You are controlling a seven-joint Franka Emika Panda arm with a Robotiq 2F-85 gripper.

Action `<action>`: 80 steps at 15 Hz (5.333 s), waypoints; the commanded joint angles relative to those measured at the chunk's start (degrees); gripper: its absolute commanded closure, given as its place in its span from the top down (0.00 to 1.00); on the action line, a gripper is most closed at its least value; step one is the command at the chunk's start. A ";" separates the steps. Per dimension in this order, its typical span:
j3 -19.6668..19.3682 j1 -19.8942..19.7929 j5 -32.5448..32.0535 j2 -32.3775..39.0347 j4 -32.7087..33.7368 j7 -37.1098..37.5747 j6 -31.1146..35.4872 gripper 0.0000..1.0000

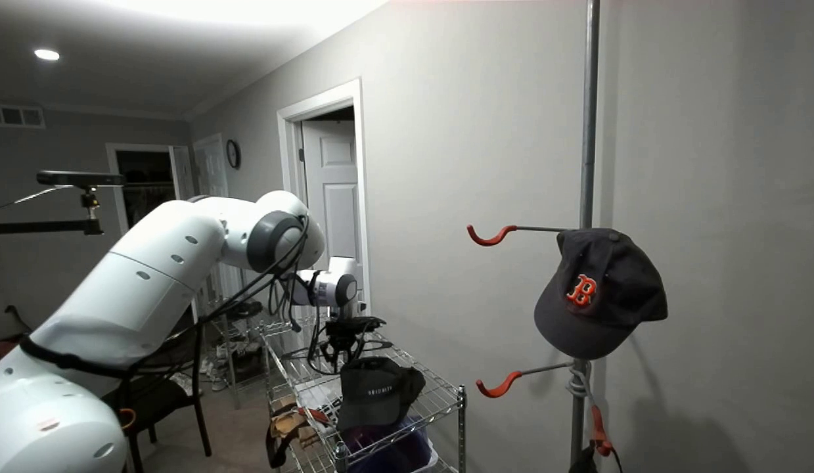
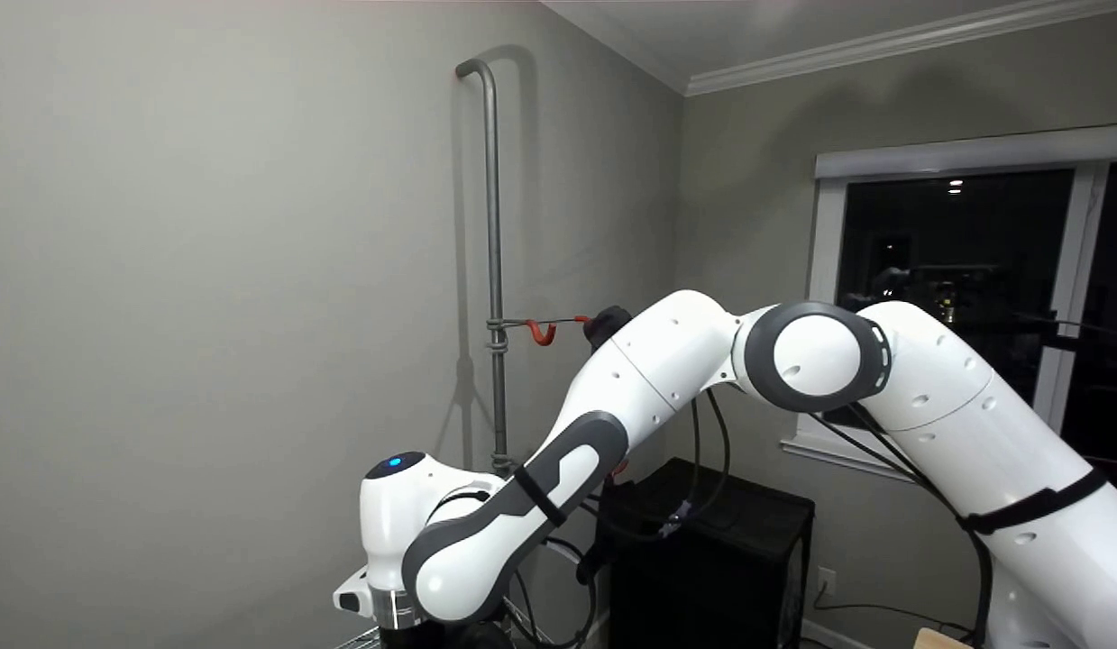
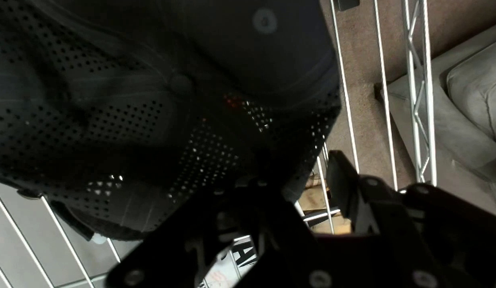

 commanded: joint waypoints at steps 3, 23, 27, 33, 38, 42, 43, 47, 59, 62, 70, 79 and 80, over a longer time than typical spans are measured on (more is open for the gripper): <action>0.13 -0.55 0.60 -0.26 -0.70 1.14 1.52 0.03; -11.69 0.34 -16.66 -28.08 -12.43 34.87 7.87 0.04; -13.85 -0.44 -22.25 -31.00 -15.33 44.90 8.67 0.04; -15.14 -2.94 -29.33 -36.34 -20.20 58.23 5.85 0.04; -14.28 -5.46 -35.14 -40.55 -24.41 65.54 1.89 0.04; -12.99 -6.81 -41.99 -42.39 -26.25 69.83 -5.15 0.04; -12.55 -7.06 -43.32 -42.69 -26.55 70.66 -6.96 0.04; -10.88 -7.37 -47.38 -42.60 -26.71 72.54 -14.02 0.04; -10.85 -9.49 -54.13 -35.34 -24.26 71.41 -20.12 0.04; -11.26 -10.24 -56.29 -32.60 -23.51 71.11 -19.87 0.04; -10.45 -10.36 -53.84 -23.87 -19.08 67.25 -17.01 0.04; -7.68 -8.36 -45.40 -18.73 -14.92 54.13 -9.93 0.04; -7.76 -8.17 -44.09 -18.58 -14.61 52.78 -10.12 0.04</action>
